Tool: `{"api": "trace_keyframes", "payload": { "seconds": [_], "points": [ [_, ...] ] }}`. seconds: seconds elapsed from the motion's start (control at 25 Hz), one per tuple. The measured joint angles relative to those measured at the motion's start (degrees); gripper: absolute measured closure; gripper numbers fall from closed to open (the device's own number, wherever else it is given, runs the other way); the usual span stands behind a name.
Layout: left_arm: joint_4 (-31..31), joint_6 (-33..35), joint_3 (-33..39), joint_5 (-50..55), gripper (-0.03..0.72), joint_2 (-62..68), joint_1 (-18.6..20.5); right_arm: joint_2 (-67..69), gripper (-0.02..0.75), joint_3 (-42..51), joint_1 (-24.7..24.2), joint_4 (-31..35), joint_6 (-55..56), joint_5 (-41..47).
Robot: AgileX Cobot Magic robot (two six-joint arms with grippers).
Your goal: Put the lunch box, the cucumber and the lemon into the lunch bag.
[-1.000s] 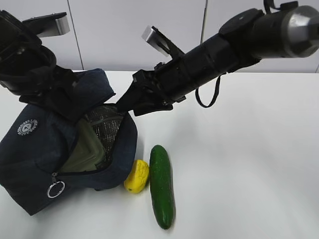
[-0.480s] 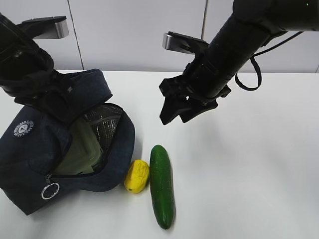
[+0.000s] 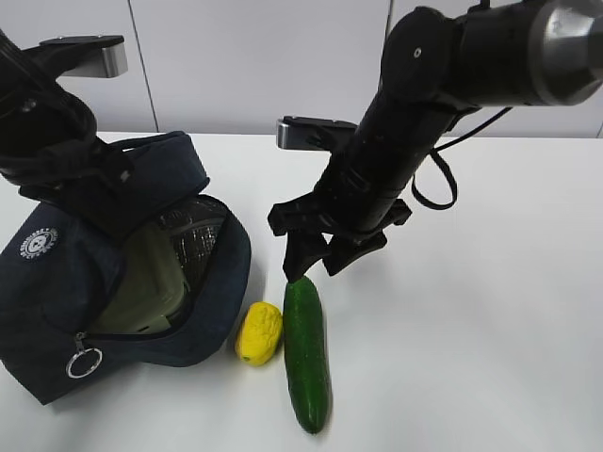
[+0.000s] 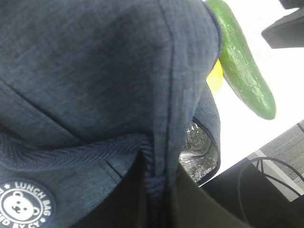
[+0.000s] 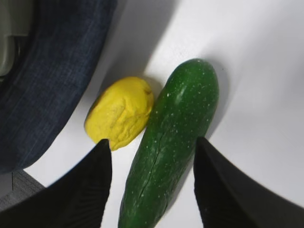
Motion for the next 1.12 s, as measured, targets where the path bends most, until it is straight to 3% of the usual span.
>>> {"api": "trace_keyframes", "payload": {
  "seconds": [1.12],
  "points": [
    [0.48,1.09,0.00,0.77,0.683,0.00,0.00,9.50,0.323,0.00,0.00,3.07,7.20,-11.03]
  ]
}}
